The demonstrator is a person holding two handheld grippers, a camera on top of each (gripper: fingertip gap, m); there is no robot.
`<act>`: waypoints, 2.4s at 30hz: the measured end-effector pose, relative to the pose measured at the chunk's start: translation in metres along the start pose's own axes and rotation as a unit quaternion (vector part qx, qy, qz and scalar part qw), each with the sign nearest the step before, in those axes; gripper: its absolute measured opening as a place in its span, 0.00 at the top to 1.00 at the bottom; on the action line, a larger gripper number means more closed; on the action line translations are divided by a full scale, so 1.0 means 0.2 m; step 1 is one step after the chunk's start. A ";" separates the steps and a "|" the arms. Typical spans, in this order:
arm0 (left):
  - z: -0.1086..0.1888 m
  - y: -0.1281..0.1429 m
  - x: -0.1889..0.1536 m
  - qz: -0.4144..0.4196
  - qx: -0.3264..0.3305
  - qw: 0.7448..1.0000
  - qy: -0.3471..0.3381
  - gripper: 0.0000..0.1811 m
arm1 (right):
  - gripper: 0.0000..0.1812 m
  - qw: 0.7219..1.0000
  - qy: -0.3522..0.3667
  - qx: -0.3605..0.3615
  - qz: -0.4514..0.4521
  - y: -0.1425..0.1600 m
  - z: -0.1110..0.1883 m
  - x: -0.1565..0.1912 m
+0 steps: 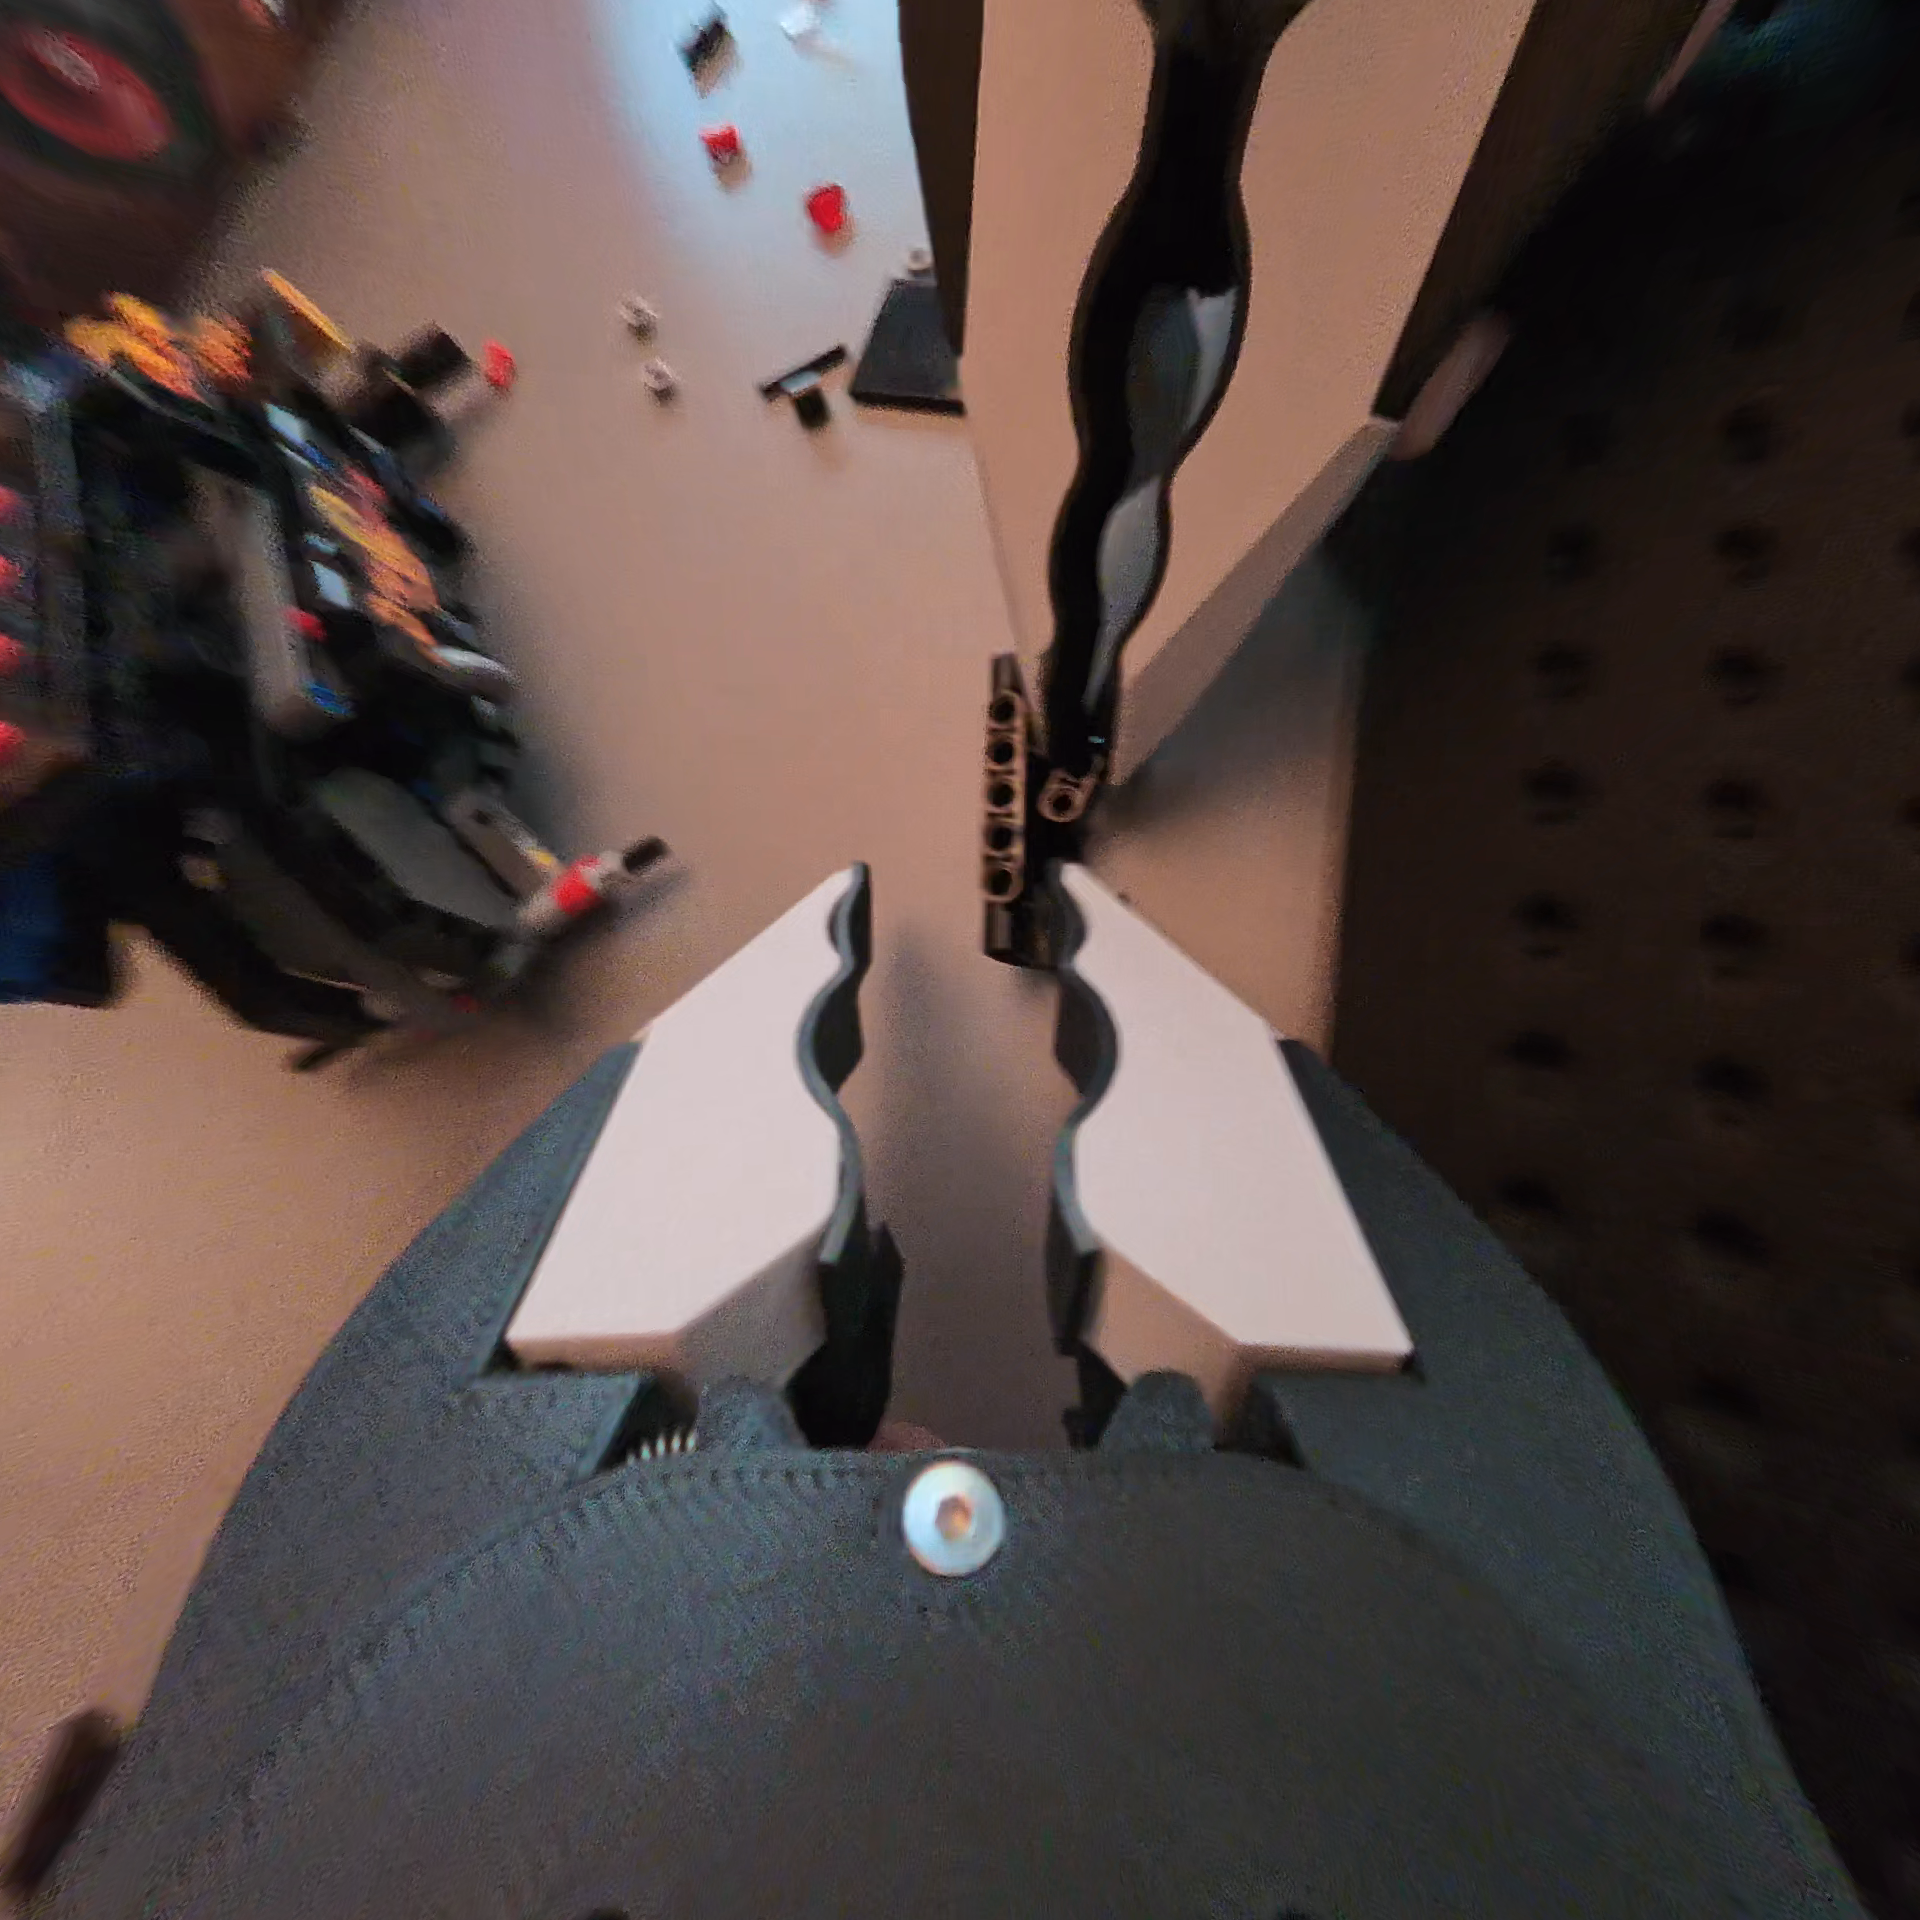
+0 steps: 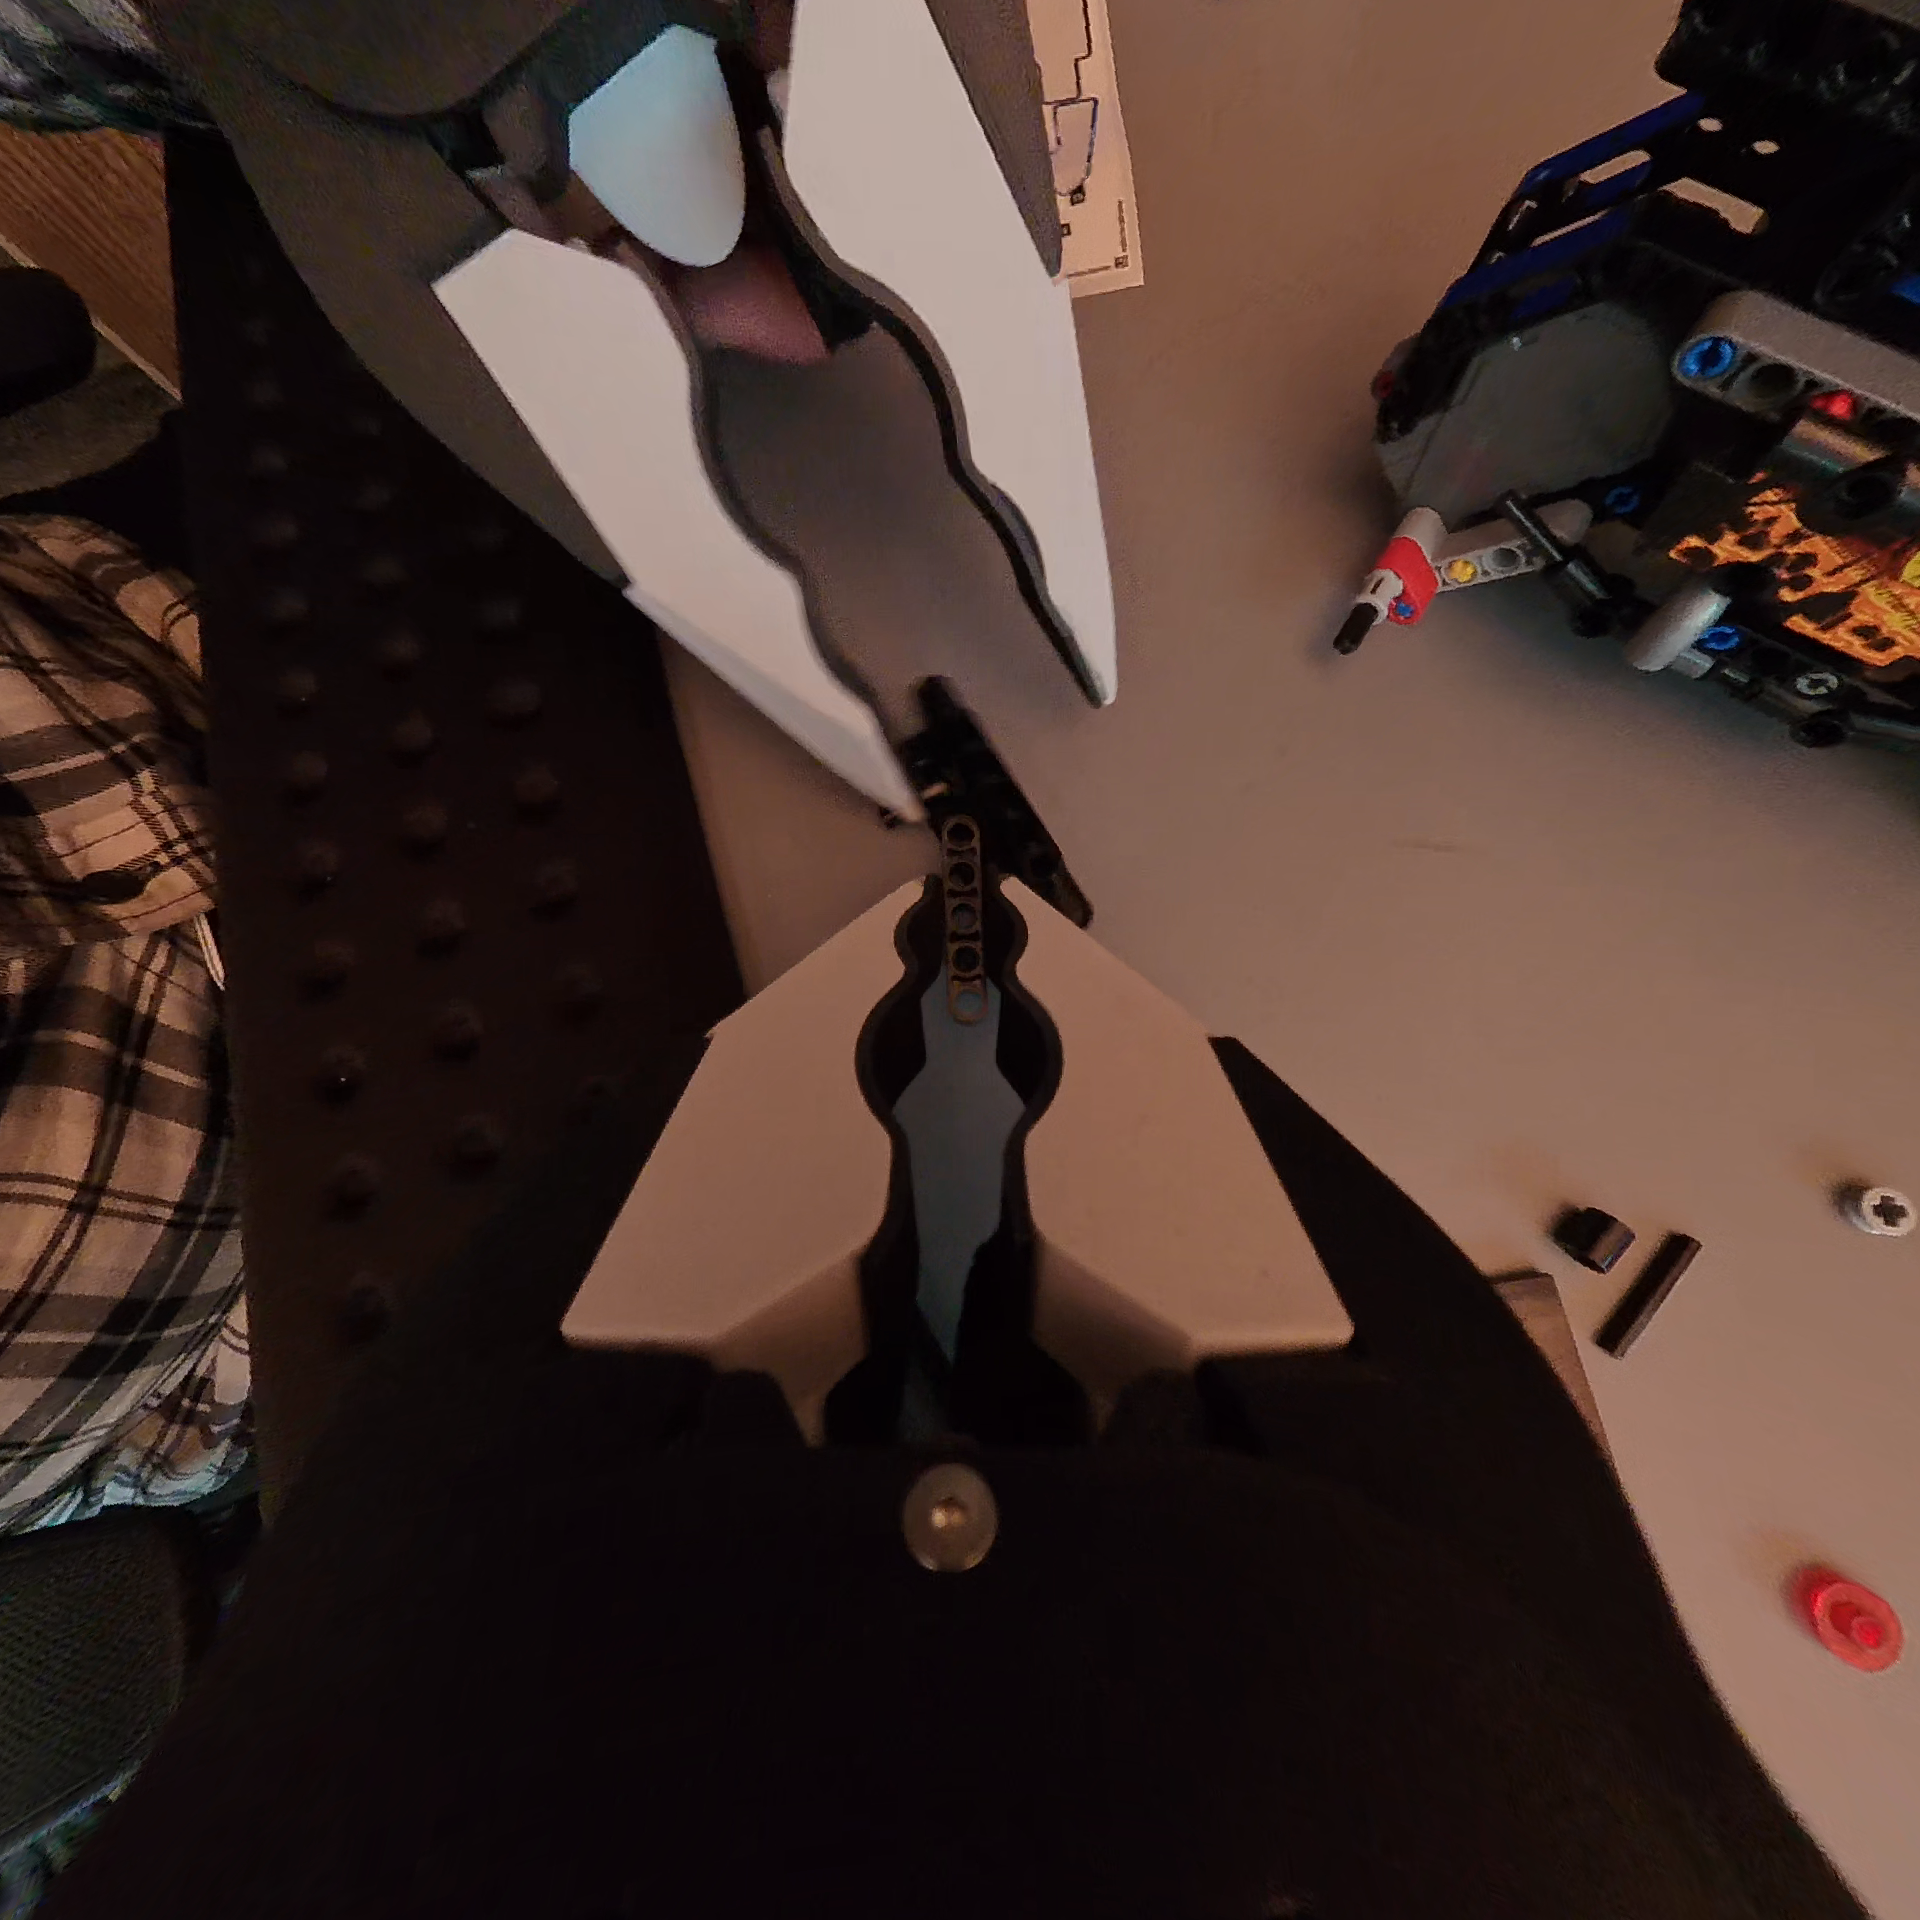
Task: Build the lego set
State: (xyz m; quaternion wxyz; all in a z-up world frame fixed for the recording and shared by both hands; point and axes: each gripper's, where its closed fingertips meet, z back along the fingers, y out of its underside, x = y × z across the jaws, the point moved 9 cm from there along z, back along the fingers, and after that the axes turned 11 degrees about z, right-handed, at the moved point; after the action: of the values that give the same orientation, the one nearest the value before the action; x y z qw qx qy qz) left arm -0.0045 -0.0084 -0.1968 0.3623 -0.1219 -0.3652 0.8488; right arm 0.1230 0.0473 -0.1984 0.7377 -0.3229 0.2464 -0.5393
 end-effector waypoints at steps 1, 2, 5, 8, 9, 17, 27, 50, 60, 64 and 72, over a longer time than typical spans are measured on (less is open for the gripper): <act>-0.01 0.01 0.00 0.031 0.012 0.999 0.030 0.81 | 0.97 1.000 0.000 -0.001 -0.001 0.00 0.00 0.00; -0.01 0.01 0.01 0.056 0.014 0.997 0.049 0.82 | 0.97 1.000 0.000 -0.002 -0.002 0.00 0.00 0.00; -0.01 0.03 0.00 0.077 0.003 0.994 0.079 0.89 | 0.97 1.000 0.002 -0.001 0.000 0.00 0.00 0.00; -0.01 0.04 -0.02 0.052 -0.013 0.996 0.072 0.93 | 0.97 1.000 0.001 -0.003 0.001 0.00 0.00 0.00; -0.01 0.04 -0.02 0.045 -0.016 0.997 0.064 0.94 | 0.97 1.000 0.001 -0.003 0.002 0.00 0.00 0.00; -0.04 0.01 -0.01 -0.001 -0.015 0.995 0.096 0.96 | 0.98 0.997 0.005 -0.011 0.071 -0.10 0.07 0.00; -0.06 0.00 0.02 -0.004 -0.018 0.994 0.111 0.96 | 0.98 0.987 -0.033 0.061 0.144 -0.17 0.04 -0.04; -0.06 0.00 0.00 -0.023 -0.027 0.994 0.099 0.96 | 0.97 0.982 -0.082 0.064 0.159 -0.16 0.05 -0.08; -0.06 0.00 0.00 -0.024 -0.027 0.995 0.096 0.96 | 0.98 0.960 -0.030 0.138 0.240 -0.21 0.03 -0.01; -0.06 0.00 0.00 -0.026 -0.027 0.995 0.094 0.96 | 0.98 0.966 -0.048 0.138 0.212 -0.21 0.03 -0.04; -0.06 0.00 0.00 -0.029 -0.028 0.995 0.093 0.96 | 0.97 0.976 -0.081 0.121 0.165 -0.20 0.03 -0.08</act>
State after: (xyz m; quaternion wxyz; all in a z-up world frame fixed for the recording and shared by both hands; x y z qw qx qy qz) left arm 0.0021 -0.0023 -0.2056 0.4153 -0.2000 -0.3565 0.8126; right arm 0.0971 0.0544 -0.1648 0.8675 -0.2290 0.1686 -0.4082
